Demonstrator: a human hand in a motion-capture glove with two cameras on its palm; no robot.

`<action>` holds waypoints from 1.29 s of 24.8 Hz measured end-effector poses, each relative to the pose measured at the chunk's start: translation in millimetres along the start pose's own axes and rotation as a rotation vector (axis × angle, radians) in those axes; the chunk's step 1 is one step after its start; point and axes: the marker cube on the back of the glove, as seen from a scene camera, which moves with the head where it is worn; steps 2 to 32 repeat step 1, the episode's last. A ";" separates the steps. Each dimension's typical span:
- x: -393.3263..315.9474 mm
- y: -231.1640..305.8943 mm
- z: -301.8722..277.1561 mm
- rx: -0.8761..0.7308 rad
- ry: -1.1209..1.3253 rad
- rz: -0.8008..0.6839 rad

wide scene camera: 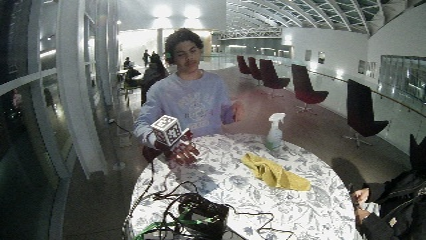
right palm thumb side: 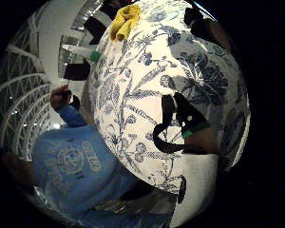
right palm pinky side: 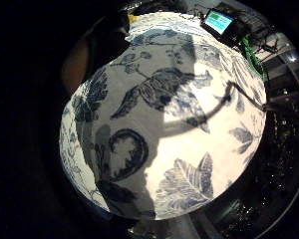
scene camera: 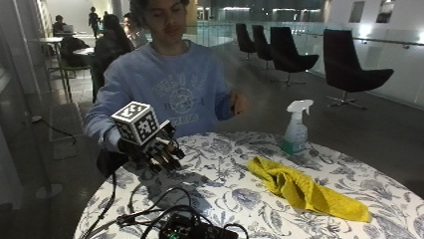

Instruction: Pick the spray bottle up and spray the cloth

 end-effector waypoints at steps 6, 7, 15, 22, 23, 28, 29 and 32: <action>0.5 0.8 -0.3 0.003 -0.003 0.001; 0.5 0.8 -0.3 0.003 -0.003 0.001; 0.5 0.8 -0.3 0.003 -0.003 0.001; 0.5 0.8 -0.3 0.003 -0.003 0.001; 0.5 0.8 -0.3 0.003 -0.003 0.001; 0.5 0.8 -0.3 0.003 -0.003 0.001; 0.5 0.8 -0.3 0.003 -0.003 0.001; 0.5 0.8 -0.3 0.003 -0.003 0.001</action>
